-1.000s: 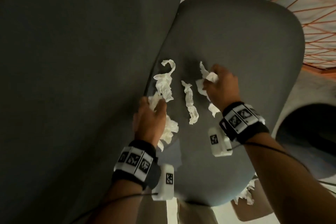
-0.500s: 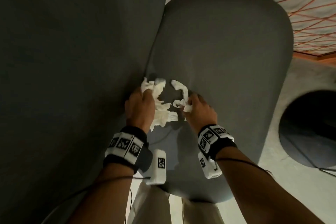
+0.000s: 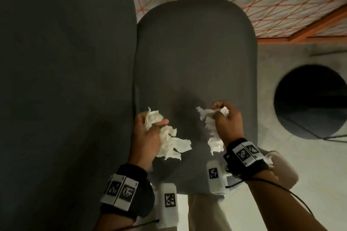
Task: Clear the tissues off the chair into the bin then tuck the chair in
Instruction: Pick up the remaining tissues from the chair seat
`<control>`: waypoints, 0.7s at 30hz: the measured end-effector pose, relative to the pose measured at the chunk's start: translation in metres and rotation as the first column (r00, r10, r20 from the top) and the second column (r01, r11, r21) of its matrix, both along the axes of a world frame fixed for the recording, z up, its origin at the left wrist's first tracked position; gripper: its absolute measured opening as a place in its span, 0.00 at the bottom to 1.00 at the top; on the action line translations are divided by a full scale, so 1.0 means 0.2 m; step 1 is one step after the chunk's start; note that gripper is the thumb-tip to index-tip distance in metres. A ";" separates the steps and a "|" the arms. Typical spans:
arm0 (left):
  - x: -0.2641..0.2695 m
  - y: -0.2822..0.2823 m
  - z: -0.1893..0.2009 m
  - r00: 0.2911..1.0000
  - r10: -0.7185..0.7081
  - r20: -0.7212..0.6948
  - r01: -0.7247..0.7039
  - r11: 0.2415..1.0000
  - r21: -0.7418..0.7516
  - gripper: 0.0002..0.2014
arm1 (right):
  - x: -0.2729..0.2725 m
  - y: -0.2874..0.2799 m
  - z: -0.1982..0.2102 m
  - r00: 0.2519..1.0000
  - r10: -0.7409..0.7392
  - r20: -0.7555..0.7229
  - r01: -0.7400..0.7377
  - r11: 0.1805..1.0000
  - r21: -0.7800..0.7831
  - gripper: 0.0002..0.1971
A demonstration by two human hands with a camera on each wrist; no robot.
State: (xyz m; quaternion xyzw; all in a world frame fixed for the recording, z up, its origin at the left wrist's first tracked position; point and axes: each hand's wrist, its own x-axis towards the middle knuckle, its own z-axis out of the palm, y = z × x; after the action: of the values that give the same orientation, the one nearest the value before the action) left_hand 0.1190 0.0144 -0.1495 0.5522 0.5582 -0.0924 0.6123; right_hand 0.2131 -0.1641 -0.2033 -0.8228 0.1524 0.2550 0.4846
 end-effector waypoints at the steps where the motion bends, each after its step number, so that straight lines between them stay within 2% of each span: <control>1: 0.01 -0.01 0.00 1.000 0.001 0.015 0.000 1.000 -0.027 0.20 | -0.01 0.00 0.01 0.999 -0.039 -0.022 0.040 0.999 0.010 0.09; 3: 0.03 -0.04 0.05 0.995 -0.087 0.041 0.089 0.994 -0.056 0.18 | -0.07 -0.05 0.06 0.991 -0.120 -0.060 0.121 0.993 0.016 0.09; 5: 0.05 -0.08 0.09 0.983 -0.177 0.057 0.183 0.972 -0.145 0.15 | -0.12 -0.12 0.12 0.979 -0.180 -0.095 0.178 0.984 -0.026 0.16; 7: 0.07 -0.14 0.13 0.970 -0.227 0.088 0.243 0.926 -0.288 0.10 | -0.21 -0.20 0.16 0.961 -0.242 -0.136 0.237 0.970 -0.051 0.22; 9: 0.09 -0.22 0.16 0.937 -0.335 0.104 0.349 0.871 -0.345 0.06 | -0.30 -0.29 0.16 0.954 -0.272 -0.128 0.270 0.962 -0.039 0.24; 11: 0.10 -0.32 0.18 0.883 -0.447 0.142 0.468 0.818 -0.335 0.05 | -0.41 -0.37 0.15 0.952 -0.270 -0.144 0.269 0.963 -0.028 0.19; 13: 0.10 -0.45 0.20 0.839 -0.506 0.199 0.543 0.776 -0.319 0.06 | -0.53 -0.46 0.13 0.954 -0.240 -0.179 0.237 0.971 -0.038 0.11; 15: 0.10 -0.58 0.21 0.779 -0.580 0.238 0.627 0.716 -0.307 0.10 | -0.65 -0.53 0.14 0.955 -0.244 -0.169 0.239 0.970 -0.050 0.06; 17: 0.09 -0.71 0.21 0.705 -0.659 0.263 0.710 0.653 -0.266 0.12 | -0.76 -0.61 0.14 0.947 -0.274 -0.167 0.262 0.961 -0.089 0.09; 19: 0.08 -0.82 0.20 0.594 -0.761 0.261 0.804 0.560 -0.199 0.11 | -0.85 -0.70 0.13 0.903 -0.370 -0.220 0.337 0.926 -0.173 0.11; 21: 0.05 -0.91 0.18 0.472 -0.847 0.246 0.881 0.439 -0.179 0.07 | -0.94 -0.78 0.12 0.853 -0.460 -0.246 0.413 0.884 -0.220 0.18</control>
State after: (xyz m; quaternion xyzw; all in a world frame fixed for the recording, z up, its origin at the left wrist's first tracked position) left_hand 0.1291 -0.1682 -0.1132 0.6708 0.1406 -0.4369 0.5826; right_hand 0.0249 -0.3210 -0.1789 -0.7559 0.4249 0.2433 0.4346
